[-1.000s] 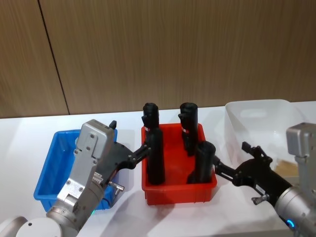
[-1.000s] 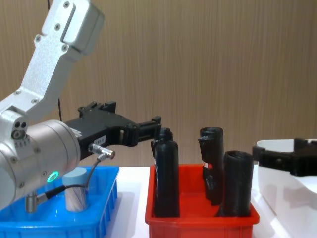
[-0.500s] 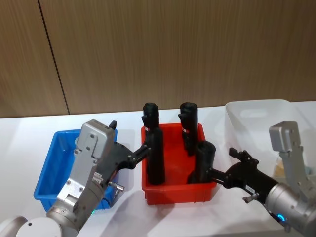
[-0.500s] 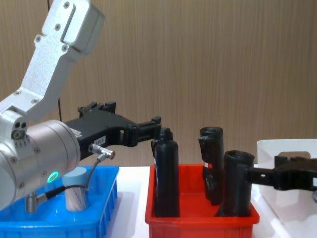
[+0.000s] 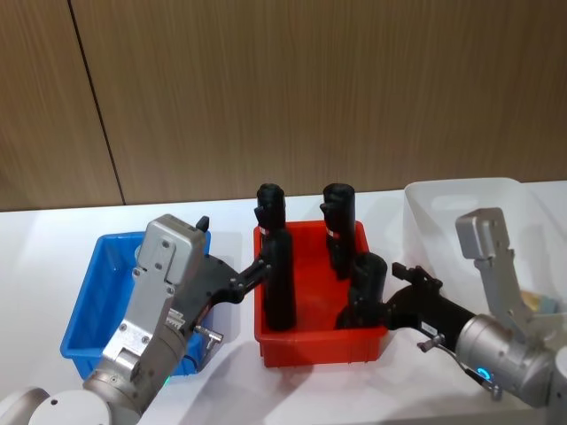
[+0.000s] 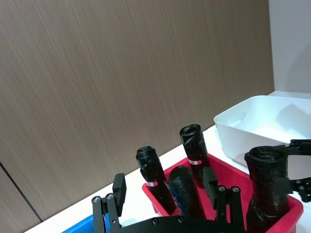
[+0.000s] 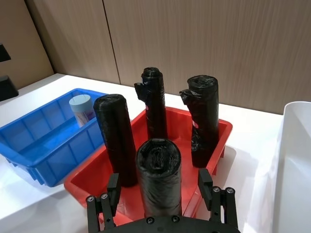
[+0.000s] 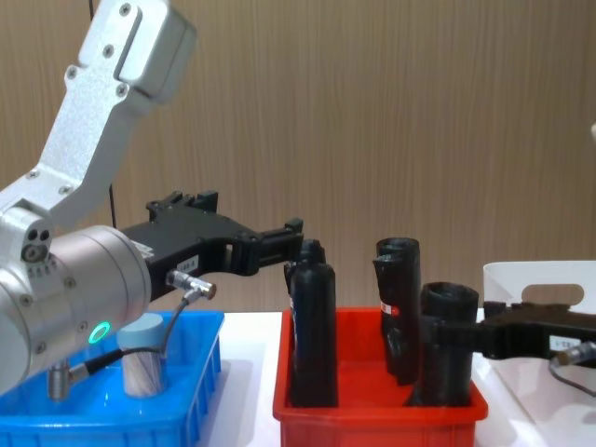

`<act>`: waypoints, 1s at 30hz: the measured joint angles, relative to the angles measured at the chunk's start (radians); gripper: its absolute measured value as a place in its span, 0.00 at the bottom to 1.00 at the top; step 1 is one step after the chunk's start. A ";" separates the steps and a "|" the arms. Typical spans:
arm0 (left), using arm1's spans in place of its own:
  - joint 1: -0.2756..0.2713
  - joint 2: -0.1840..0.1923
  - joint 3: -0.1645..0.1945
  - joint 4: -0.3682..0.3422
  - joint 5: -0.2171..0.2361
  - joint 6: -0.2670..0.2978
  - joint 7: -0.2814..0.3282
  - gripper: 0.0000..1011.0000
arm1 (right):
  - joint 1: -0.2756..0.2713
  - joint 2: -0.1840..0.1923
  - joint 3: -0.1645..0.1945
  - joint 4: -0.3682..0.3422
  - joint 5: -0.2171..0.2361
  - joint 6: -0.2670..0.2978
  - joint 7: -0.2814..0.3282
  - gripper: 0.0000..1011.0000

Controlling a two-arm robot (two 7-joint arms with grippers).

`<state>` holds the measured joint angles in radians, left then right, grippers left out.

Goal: Pick the cotton swabs from the blue box and place them into the white box.

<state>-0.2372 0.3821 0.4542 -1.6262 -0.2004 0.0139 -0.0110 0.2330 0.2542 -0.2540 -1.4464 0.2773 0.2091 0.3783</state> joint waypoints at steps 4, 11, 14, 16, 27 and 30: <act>0.000 0.000 0.000 0.000 0.000 0.000 0.000 0.99 | 0.022 -0.010 -0.003 0.029 -0.007 0.001 0.007 0.99; 0.000 0.000 0.000 0.000 0.000 0.000 0.000 0.99 | 0.053 -0.024 -0.008 0.074 -0.016 0.001 0.015 0.85; 0.000 0.000 0.000 0.000 0.000 0.000 0.000 0.99 | 0.063 -0.028 -0.010 0.088 -0.018 0.001 0.017 0.76; 0.000 0.000 0.000 0.000 0.000 0.000 0.000 0.99 | 0.069 -0.032 -0.012 0.096 -0.019 0.001 0.019 0.72; 0.000 0.000 0.000 0.000 0.000 0.000 0.000 0.99 | 0.080 -0.037 -0.016 0.105 -0.021 -0.001 0.020 0.43; 0.000 0.000 0.000 0.000 0.000 0.000 0.000 0.99 | 0.080 -0.038 -0.017 0.090 -0.018 0.000 0.017 0.41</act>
<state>-0.2372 0.3821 0.4542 -1.6262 -0.2004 0.0138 -0.0110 0.3130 0.2166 -0.2706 -1.3559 0.2594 0.2087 0.3953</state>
